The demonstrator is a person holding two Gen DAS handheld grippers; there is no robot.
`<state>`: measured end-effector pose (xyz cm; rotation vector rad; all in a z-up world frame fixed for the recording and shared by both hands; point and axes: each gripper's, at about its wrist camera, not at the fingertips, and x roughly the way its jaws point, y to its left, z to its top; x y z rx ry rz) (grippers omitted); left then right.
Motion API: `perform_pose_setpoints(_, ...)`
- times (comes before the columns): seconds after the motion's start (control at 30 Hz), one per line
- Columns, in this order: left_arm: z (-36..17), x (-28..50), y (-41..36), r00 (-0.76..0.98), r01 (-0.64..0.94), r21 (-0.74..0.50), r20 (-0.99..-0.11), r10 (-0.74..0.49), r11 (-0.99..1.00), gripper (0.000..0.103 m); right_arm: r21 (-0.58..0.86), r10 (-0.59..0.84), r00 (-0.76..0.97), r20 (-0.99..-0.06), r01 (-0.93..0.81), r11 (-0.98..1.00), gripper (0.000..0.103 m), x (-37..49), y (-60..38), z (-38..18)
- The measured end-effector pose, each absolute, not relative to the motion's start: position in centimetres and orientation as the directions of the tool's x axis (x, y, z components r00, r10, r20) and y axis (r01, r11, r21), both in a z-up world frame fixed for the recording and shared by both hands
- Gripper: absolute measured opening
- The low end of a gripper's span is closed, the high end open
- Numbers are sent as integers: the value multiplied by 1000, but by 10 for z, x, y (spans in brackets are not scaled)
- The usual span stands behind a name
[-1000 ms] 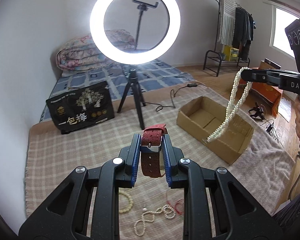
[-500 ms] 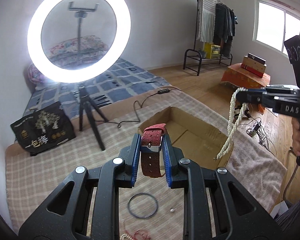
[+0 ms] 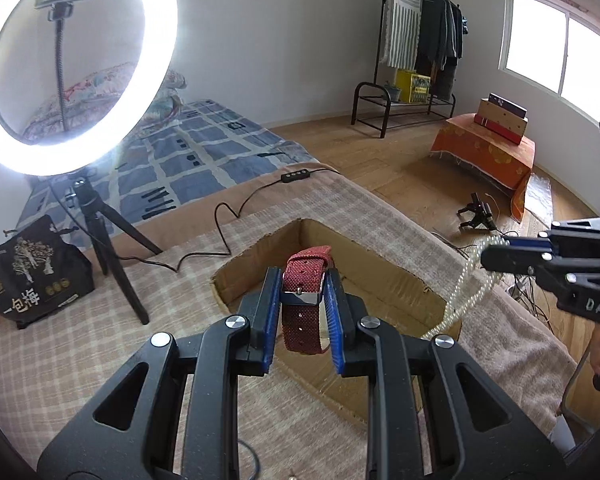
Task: Organize jewelry
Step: 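Lower the watch into the box and open the left tool while the right tool releases the necklace there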
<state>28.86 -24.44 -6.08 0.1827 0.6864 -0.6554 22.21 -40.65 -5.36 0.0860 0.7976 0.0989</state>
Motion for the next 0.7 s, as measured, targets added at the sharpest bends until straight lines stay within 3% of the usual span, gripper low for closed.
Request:
perform_pose_setpoints(0.63, -102, 331, -276, 552, 541, -46, -733, -396, 840, 21, 127, 136, 612, -779, -57, 990, 7, 232, -407, -90)
perform_pose_setpoints(0.7, -102, 332, -276, 552, 538, -44, -737, -391, 842, 28, 106, 111, 624, -774, -45, 993, 9, 231, -407, -88)
